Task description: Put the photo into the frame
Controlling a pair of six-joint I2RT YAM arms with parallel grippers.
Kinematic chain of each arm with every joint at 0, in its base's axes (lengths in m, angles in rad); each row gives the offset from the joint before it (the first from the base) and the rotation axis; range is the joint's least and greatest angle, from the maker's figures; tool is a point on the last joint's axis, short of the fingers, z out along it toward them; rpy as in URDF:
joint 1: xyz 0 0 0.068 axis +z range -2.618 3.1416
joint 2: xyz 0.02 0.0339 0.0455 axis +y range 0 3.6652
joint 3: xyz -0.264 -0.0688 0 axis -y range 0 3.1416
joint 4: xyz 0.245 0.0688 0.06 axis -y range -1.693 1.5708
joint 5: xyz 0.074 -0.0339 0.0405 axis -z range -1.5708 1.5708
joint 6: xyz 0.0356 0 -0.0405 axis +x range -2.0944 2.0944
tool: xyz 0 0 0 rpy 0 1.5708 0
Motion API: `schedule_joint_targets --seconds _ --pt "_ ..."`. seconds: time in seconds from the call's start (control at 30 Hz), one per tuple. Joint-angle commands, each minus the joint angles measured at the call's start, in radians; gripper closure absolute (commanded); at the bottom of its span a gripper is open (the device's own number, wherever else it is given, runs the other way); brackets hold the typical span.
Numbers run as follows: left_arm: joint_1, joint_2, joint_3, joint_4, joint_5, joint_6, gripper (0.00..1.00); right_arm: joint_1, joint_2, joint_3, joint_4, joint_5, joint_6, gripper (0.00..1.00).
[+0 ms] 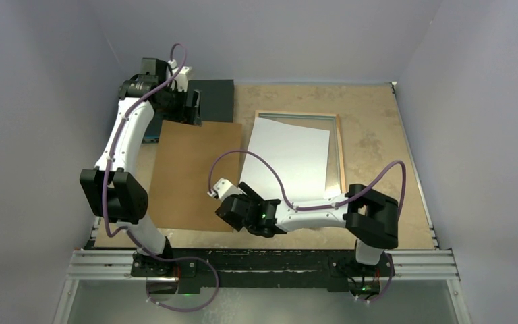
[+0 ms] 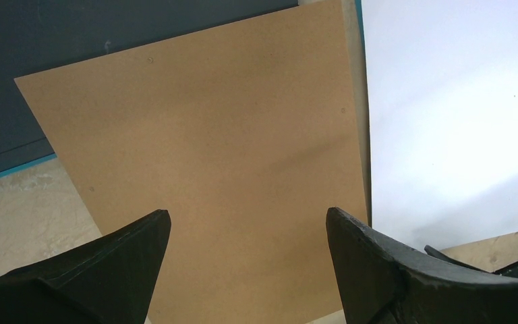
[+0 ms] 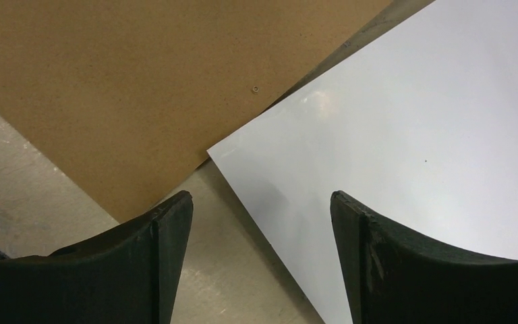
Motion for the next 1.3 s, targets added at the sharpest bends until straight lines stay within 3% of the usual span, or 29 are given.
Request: schedule_joint_targets --seconds 0.0,0.4,0.93,1.27 --pt "0.009 -0.039 0.007 -0.005 0.025 0.025 0.16 0.016 -0.011 -0.008 0.039 -0.004 -0.028 0.23" --pt "0.012 -0.036 0.015 -0.003 0.022 0.011 0.16 0.010 0.090 0.039 -0.028 0.124 0.000 0.33" --pt "0.013 -0.057 -0.024 0.005 0.034 0.004 0.16 -0.064 -0.009 -0.020 0.016 0.144 0.077 0.51" --pt "0.013 -0.055 -0.025 0.004 0.037 0.000 0.16 -0.080 -0.076 -0.073 -0.014 0.147 0.084 0.74"
